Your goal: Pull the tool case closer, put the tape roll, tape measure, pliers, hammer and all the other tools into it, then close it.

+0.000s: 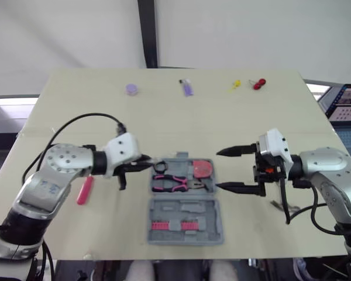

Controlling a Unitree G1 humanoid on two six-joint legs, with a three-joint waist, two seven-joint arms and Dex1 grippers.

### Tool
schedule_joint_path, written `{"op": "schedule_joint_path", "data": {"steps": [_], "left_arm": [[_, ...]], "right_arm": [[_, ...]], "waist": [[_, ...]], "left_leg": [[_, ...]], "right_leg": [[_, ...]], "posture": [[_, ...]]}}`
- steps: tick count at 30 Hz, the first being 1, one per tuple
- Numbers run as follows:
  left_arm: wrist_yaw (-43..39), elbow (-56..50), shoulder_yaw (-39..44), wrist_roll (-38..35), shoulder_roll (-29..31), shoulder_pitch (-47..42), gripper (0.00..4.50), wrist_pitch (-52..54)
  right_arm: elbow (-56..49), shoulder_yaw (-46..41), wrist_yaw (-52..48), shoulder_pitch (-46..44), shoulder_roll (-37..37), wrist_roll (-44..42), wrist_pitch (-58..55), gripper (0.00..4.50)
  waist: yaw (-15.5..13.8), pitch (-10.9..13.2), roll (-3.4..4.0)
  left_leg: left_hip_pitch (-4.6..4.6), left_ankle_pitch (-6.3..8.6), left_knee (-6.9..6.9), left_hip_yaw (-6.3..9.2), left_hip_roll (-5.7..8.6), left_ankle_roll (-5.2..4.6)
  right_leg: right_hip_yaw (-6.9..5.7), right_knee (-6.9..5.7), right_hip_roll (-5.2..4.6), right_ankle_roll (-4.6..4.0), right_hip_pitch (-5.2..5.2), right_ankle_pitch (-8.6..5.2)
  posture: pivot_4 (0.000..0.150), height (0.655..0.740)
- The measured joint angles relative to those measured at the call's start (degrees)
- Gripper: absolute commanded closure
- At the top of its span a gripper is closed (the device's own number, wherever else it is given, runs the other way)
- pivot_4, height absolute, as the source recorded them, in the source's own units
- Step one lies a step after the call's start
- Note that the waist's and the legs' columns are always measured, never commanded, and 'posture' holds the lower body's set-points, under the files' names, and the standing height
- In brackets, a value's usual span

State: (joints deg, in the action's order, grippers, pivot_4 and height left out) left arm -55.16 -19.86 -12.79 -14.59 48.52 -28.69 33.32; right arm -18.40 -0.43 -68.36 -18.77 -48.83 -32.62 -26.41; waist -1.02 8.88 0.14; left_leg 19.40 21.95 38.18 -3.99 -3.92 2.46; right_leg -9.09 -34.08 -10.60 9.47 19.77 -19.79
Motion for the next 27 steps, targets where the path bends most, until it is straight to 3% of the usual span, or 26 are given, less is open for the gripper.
{"op": "schedule_joint_path", "data": {"steps": [6, 11, 27], "left_arm": [[-2.2, -2.1, -12.7, 2.5, -1.7, -5.3, 4.42, 12.4], [-0.6, -2.1, -17.4, 5.8, -4.8, -9.2, 4.42, 17.5], [0.8, -1.9, -25.6, 12.7, -9.5, -9.1, 4.42, 14.6]], "right_arm": [[-0.2, -0.2, 0.4, 4.0, -0.3, 1.2, 1.6, 0.00], [-1.9, -0.4, 0.7, 6.6, -0.8, 1.3, 1.6, 0.00], [-2.5, -0.5, 1.0, 8.9, -2.2, 1.3, 1.5, 0.00]], "waist": [[-0.4, 0.1, -0.07], [-0.7, 0.1, -0.09], [-0.7, 0.1, -0.10]], "left_leg": [[0.08, 0.00, 0.13, 0.02, 0.00, 0.00], [0.22, 0.00, 0.31, 0.09, 0.00, -0.01], [0.35, 0.02, 0.53, 0.19, 0.00, -0.04]], "right_leg": [[0.02, -0.06, 0.00, 0.00, 0.03, 0.00], [0.01, -0.06, 0.00, 0.01, 0.03, 0.01], [-0.03, -0.09, 0.00, 0.01, 0.04, 0.01]], "posture": [[0.150, 0.7400], [0.150, 0.7400], [0.150, 0.7400]]}}
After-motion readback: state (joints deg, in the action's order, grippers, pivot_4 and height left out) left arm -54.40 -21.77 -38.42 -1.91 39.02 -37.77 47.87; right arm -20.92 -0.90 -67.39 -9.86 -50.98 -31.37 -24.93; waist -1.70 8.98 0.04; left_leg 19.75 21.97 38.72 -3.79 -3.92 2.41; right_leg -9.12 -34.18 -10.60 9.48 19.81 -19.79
